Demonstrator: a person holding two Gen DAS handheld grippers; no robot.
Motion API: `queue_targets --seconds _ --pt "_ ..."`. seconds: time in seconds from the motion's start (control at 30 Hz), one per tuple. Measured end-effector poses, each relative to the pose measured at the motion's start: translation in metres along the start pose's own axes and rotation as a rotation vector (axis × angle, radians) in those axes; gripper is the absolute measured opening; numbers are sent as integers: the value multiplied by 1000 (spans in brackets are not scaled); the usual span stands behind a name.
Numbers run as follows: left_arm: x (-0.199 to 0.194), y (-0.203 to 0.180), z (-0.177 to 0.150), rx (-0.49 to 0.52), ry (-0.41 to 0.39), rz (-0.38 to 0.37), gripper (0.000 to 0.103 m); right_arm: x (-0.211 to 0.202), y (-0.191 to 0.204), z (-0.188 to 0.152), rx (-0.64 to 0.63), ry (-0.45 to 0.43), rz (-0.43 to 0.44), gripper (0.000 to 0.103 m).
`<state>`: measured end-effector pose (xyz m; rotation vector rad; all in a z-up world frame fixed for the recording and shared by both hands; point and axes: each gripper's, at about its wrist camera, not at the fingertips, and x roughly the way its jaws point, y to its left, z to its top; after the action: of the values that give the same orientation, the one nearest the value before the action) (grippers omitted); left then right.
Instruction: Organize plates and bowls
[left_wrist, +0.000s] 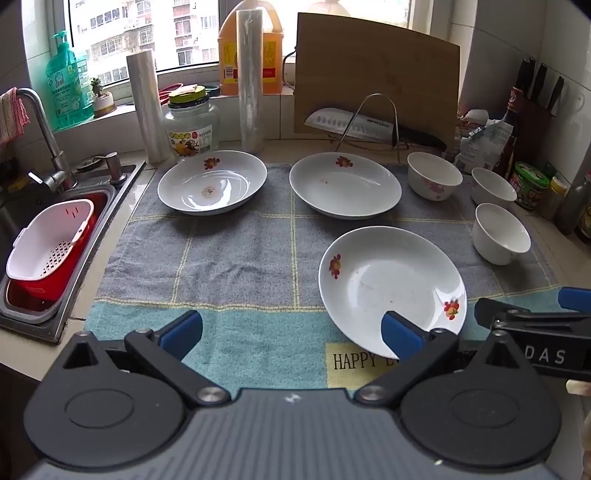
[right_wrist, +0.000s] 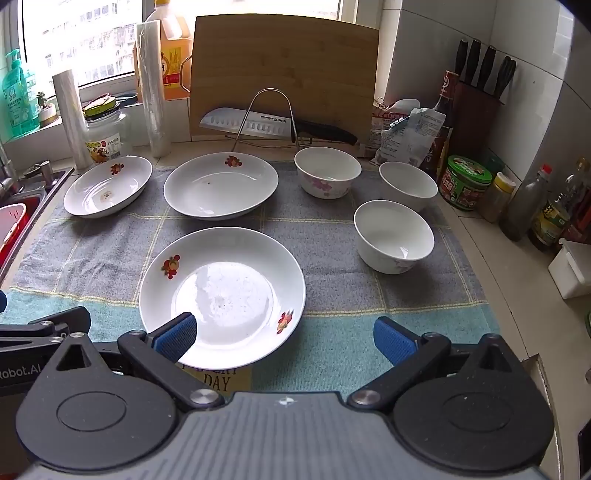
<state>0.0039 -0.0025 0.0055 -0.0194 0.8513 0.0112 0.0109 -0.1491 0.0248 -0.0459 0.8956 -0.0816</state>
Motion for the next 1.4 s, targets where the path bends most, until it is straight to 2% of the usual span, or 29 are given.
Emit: queue_targets --seconds 1.4 --pt "-9 -11 -2 -9 -18 20 102 -8 -12 5 -9 -22 12 103"
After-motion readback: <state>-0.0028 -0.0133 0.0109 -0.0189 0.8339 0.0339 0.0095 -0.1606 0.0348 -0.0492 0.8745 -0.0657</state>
